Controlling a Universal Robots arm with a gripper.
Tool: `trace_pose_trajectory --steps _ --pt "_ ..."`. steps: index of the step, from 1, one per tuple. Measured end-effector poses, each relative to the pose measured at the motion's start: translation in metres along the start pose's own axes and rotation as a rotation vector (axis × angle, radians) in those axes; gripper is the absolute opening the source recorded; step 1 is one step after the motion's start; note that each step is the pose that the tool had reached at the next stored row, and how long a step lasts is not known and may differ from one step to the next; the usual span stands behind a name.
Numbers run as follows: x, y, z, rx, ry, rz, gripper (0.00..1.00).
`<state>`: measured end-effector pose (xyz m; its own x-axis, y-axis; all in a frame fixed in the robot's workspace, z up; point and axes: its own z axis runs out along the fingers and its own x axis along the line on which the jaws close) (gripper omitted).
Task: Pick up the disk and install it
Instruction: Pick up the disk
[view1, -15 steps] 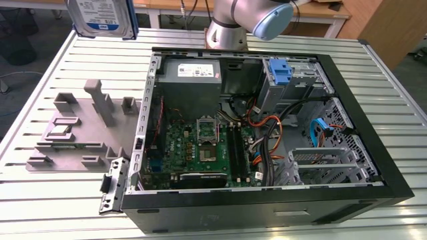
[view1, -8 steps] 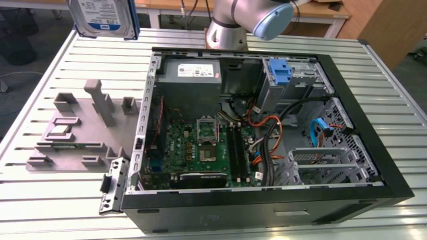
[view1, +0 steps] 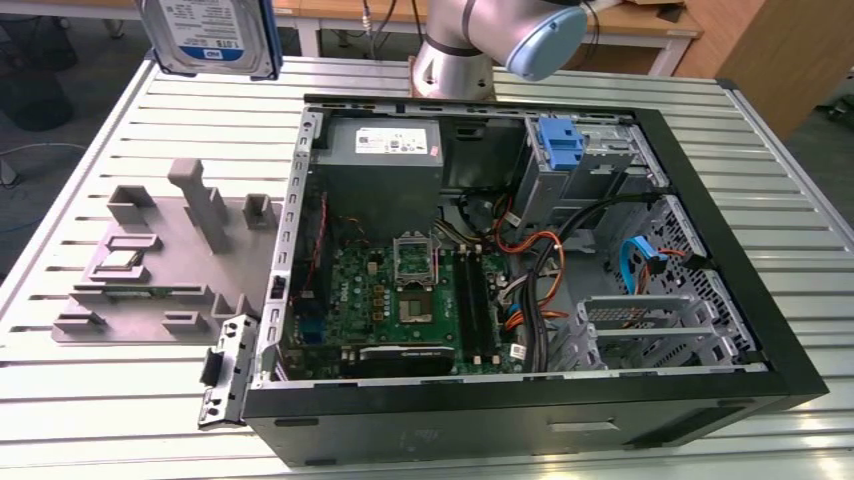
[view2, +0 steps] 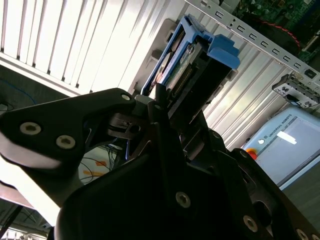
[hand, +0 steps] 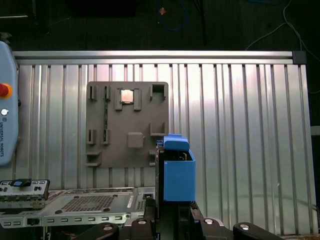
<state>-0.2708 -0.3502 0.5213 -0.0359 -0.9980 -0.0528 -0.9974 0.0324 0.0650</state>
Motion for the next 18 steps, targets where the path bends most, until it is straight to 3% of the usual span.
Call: trace_pose_trajectory --steps 8,18 --pt "0.0 -0.0005 0.0 0.0 0.0 0.0 0.35" --pt "-0.0003 -0.0097 -0.0004 0.0 0.0 0.0 0.35"
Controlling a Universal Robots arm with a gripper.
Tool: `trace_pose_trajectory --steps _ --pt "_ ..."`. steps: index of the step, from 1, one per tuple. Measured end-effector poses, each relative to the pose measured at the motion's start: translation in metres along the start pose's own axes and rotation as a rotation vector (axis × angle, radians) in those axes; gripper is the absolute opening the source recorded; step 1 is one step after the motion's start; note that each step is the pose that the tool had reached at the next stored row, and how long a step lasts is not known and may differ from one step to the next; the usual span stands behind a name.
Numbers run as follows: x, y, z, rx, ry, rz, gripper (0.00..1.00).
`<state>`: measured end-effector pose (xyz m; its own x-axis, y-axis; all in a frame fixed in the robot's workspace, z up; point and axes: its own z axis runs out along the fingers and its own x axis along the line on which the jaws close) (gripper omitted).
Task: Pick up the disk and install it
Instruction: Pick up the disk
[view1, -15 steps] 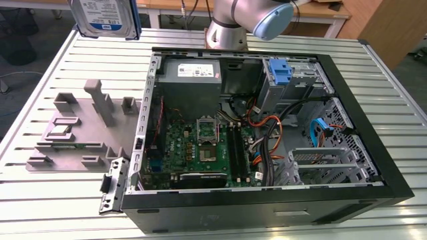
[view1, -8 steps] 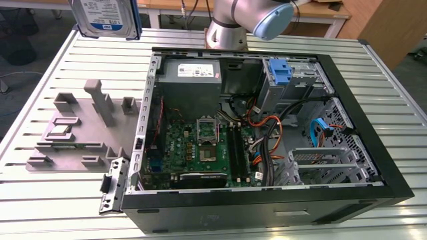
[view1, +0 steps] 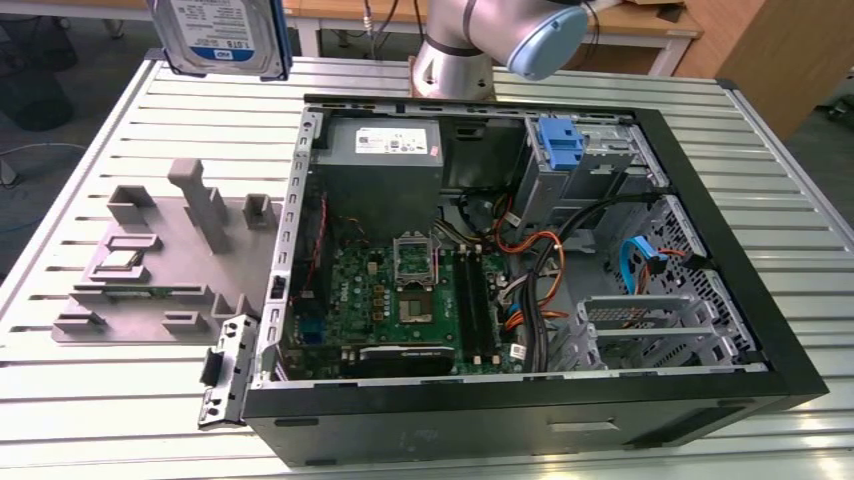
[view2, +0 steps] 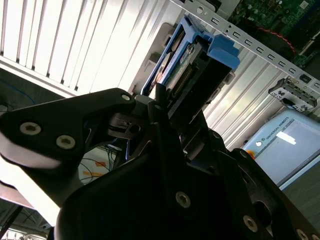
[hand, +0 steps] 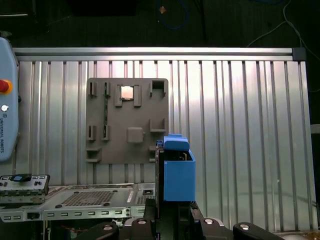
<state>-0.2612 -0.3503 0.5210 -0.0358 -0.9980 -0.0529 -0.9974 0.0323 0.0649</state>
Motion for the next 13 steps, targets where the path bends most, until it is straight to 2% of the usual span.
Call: trace_pose_trajectory --steps 8,13 --pt "0.0001 -0.0013 0.0004 -0.0001 -0.0001 0.0 0.35" --pt "0.0 -0.0047 0.0002 0.0 -0.0001 0.0 0.35"
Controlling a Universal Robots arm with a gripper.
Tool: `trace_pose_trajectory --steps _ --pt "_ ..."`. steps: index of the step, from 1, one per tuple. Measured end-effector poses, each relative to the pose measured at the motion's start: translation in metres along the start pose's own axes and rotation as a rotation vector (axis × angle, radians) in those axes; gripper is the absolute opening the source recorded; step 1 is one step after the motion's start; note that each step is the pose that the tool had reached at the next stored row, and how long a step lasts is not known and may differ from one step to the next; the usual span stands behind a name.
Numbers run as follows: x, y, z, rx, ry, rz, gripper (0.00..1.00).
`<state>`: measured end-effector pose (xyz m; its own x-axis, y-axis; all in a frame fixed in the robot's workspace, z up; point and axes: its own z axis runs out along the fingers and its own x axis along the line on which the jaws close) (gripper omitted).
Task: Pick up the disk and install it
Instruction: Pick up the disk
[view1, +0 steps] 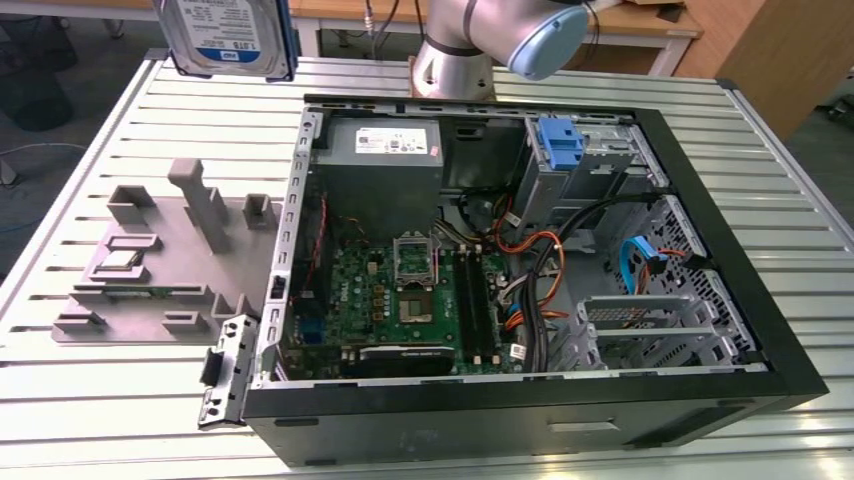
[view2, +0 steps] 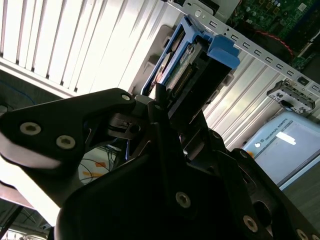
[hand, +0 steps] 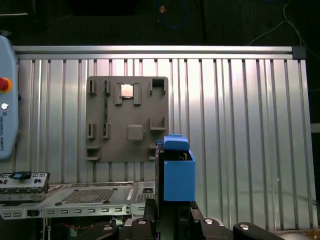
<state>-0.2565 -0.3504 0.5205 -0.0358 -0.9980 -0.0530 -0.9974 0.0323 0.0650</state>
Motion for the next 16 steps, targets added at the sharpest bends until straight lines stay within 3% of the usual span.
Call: trace_pose_trajectory --steps 16 --pt "-0.0002 -0.0067 -0.0004 0.0 0.0001 0.0 0.35"
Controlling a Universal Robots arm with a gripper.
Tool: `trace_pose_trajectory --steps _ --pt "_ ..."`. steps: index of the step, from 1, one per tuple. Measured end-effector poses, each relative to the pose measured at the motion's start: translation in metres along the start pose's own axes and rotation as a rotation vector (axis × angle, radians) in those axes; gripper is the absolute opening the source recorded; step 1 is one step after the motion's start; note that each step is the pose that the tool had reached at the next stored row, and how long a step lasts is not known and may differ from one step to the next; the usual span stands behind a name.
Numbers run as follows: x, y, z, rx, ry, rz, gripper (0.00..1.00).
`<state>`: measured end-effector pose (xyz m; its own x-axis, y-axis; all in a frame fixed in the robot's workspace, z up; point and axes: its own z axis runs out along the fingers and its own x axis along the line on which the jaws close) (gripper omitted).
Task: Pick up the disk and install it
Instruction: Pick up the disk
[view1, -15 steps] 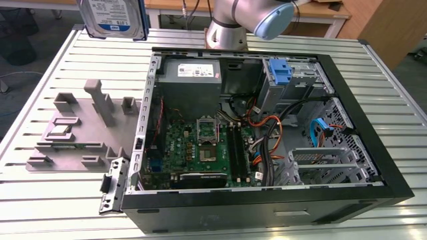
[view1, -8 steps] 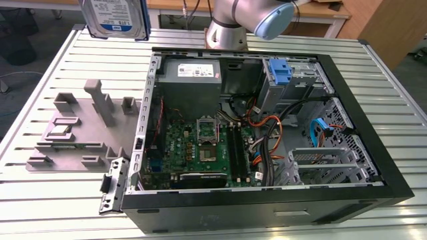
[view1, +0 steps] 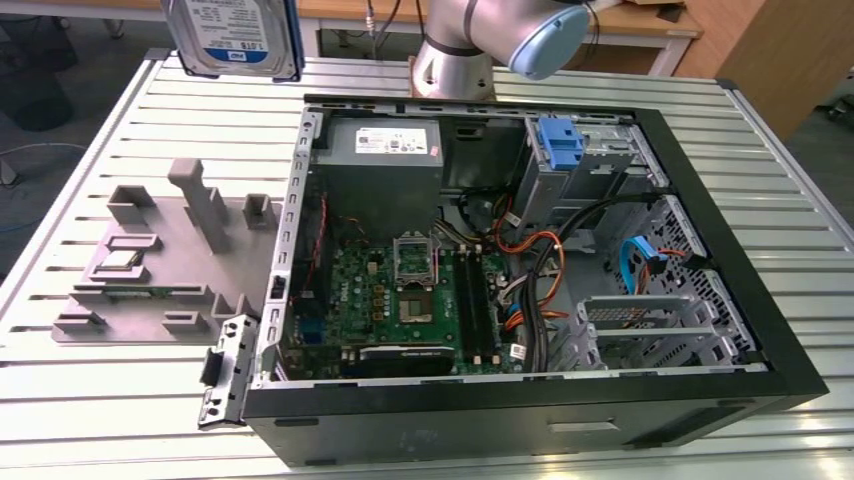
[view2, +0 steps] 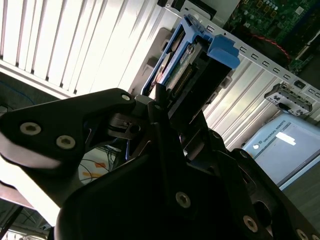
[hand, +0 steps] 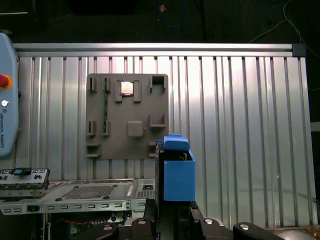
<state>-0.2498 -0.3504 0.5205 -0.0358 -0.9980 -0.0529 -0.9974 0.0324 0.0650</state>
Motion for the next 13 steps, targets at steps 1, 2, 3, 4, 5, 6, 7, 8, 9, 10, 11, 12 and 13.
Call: trace_pose_trajectory --steps 1,2,3,4,5,6,7,8,9,10,11,12,13 --pt "0.0 -0.0003 0.0 0.0 0.0 0.0 0.35" --pt "0.0 -0.0005 0.0 0.0 -0.0001 0.0 0.35" --pt "0.0 -0.0008 0.0 0.0 -0.0001 0.0 0.35" --pt "0.0 -0.001 0.0 0.0 -0.0001 0.0 0.35" --pt "0.0 -0.0013 -0.0001 0.0 0.0 0.0 0.35" --pt "-0.0001 -0.0015 -0.0001 0.0 0.0 0.0 0.35" --pt "-0.0001 -0.0018 -0.0001 0.0 0.0 0.0 0.35" --pt "-0.0001 -0.002 -0.0001 0.0001 -0.0001 0.0 0.35" --pt "-0.0001 -0.0022 -0.0001 0.0 0.0 0.0 0.35" --pt "-0.0001 -0.0023 -0.0001 0.0 0.0 0.0 0.35" --pt "-0.0001 -0.0025 -0.0002 0.0 0.0 0.0 0.35" --pt "-0.0001 -0.0028 -0.0002 -0.0001 0.0 0.0 0.35" --pt "-0.0001 -0.0029 -0.0002 0.0 0.0 0.0 0.35"
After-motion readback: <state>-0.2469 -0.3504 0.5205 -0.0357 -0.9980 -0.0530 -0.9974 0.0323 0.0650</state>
